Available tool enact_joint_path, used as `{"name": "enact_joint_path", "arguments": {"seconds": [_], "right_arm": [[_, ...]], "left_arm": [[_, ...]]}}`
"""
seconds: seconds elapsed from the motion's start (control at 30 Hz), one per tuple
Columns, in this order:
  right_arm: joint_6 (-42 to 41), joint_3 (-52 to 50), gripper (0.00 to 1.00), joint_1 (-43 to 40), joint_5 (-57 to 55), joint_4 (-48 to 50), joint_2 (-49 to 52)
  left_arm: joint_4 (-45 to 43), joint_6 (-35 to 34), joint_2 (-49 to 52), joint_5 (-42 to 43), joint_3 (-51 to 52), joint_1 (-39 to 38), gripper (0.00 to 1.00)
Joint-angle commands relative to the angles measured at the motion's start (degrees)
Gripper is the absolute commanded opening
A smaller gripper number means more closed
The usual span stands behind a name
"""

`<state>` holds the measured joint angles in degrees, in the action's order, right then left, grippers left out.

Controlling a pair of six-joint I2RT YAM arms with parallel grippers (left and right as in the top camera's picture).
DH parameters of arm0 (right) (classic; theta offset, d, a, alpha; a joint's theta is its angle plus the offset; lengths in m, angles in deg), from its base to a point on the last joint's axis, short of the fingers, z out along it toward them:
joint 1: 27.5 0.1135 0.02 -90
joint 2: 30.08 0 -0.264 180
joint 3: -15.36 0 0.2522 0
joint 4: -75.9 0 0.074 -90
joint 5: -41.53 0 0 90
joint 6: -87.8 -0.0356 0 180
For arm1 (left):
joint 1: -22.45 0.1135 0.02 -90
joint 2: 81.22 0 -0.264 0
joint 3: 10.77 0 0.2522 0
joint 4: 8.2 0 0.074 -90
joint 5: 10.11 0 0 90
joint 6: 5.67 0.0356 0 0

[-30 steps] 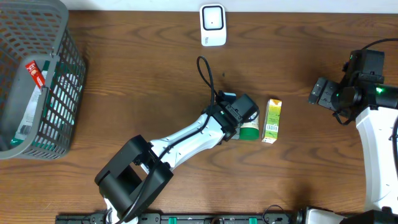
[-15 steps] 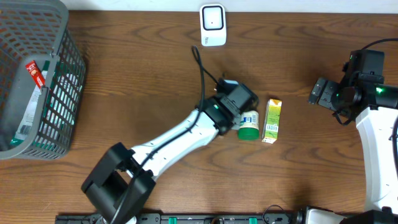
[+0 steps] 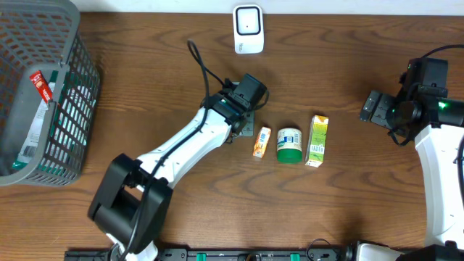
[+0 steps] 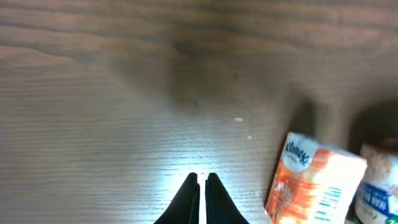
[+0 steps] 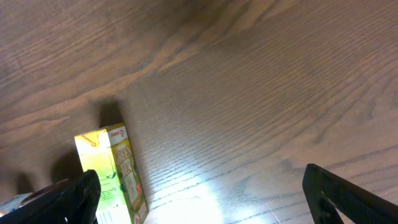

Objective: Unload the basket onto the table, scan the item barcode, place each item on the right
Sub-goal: 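Carry the Kleenex pack with the left gripper and set it left of the jar, then open the left gripper and withdraw it back to the basket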

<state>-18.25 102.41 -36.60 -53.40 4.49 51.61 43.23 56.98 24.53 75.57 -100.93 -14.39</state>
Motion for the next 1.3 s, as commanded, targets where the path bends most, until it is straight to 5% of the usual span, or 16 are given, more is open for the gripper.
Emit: {"name": "enact_joint_path", "arguments": {"seconds": [0.0, 0.47, 1.27], "right_arm": [[0.5, 0.1, 0.99, -0.2, -0.6, 0.0, -0.3], [0.5, 0.1, 0.99, -0.2, -0.6, 0.0, -0.3], [0.5, 0.1, 0.99, -0.2, -0.6, 0.0, -0.3]], "left_arm": [[-0.9, 2.1, 4.9, 3.9, 0.1, 0.0, 0.07], [-3.2, 2.2, 10.1, 21.8, 0.1, -0.1, 0.07], [-2.6, -1.0, 10.1, 21.9, 0.1, -0.1, 0.08]]}}
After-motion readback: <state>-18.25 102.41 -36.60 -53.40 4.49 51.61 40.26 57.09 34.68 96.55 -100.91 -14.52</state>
